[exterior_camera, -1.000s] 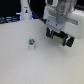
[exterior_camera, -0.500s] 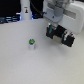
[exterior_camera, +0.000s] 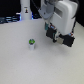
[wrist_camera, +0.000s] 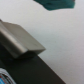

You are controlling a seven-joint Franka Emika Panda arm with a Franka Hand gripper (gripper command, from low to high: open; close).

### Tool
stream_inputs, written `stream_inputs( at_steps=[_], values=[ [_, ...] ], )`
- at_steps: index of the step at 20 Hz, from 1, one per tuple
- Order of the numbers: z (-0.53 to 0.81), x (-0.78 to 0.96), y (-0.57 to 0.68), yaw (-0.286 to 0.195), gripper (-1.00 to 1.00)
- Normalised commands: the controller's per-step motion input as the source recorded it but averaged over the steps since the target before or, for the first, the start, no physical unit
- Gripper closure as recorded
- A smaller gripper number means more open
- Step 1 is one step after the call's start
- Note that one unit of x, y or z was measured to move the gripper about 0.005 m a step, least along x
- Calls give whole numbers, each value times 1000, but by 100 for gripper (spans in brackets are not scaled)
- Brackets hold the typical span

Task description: Open the kcup holder, insert the kcup into the holder, and close the kcup holder

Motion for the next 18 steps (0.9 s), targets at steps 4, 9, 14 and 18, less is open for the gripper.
stream_inputs(
  at_steps=[4, 9, 14, 18],
  values=[
    [-145, -388, -446, -230, -100],
    [-250, -292, -465, -228, -100],
    [-402, -288, -468, -204, -100],
    [-454, -277, -362, -162, -100]
  ],
)
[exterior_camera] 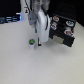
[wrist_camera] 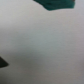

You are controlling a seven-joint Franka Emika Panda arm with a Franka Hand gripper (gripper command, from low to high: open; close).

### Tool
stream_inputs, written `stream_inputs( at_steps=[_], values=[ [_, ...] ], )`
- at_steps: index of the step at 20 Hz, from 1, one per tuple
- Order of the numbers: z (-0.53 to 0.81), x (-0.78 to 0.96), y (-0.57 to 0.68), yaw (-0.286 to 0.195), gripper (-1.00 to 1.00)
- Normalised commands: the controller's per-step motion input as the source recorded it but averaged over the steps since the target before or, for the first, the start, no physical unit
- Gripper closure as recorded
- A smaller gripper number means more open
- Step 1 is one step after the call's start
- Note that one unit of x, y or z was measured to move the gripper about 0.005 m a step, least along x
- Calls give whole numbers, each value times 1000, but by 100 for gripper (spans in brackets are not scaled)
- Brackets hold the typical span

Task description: Open the kcup holder, insert the kcup into the holder, and close the kcup holder

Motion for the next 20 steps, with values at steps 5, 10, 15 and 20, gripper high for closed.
stream_inputs(
  at_steps=[5, 10, 15, 20],
  values=[
    [-451, -190, -146, -131, -100],
    [-341, -90, -140, -110, -100],
    [-120, -29, -102, -115, -100],
    [2, 3, -3, -80, 100]
  ],
)
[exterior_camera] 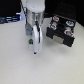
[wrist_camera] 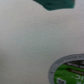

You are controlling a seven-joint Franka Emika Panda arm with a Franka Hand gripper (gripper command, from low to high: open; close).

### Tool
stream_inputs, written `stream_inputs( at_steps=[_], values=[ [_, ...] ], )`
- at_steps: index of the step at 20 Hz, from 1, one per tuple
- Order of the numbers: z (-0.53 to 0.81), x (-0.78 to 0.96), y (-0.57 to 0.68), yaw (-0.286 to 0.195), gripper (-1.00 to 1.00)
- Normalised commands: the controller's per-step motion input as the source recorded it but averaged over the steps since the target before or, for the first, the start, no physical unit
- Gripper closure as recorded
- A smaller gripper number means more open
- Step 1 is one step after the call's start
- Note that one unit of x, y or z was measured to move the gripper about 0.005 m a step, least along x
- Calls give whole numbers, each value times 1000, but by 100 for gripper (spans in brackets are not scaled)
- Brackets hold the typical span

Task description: Open the kcup holder, insert the kcup into the holder, and close the kcup holder

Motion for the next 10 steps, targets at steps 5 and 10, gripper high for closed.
stream_inputs(
  at_steps=[5, 10],
  values=[
    [20, 4, -5, -64, 100],
    [37, -32, 13, -37, -100]
  ],
)
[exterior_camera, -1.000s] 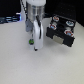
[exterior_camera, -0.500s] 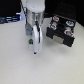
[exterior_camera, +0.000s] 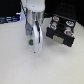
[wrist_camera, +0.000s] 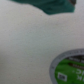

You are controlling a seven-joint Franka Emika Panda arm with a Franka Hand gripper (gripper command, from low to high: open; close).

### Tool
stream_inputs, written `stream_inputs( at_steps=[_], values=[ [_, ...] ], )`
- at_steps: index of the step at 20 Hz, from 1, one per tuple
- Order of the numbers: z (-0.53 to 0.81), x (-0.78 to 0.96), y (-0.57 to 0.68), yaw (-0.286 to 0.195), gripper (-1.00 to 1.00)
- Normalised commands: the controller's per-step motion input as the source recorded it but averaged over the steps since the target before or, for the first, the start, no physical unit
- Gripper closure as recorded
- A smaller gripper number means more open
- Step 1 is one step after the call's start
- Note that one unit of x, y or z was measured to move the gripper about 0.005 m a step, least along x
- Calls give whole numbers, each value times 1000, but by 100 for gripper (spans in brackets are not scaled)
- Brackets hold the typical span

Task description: Open the kcup holder, insert the kcup into the holder, and close the kcup holder

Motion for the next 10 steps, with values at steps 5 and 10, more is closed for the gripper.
stream_inputs(
  at_steps=[5, 10],
  values=[
    [279, -156, 15, -19, -100],
    [258, -110, 0, -27, -100]
  ],
)
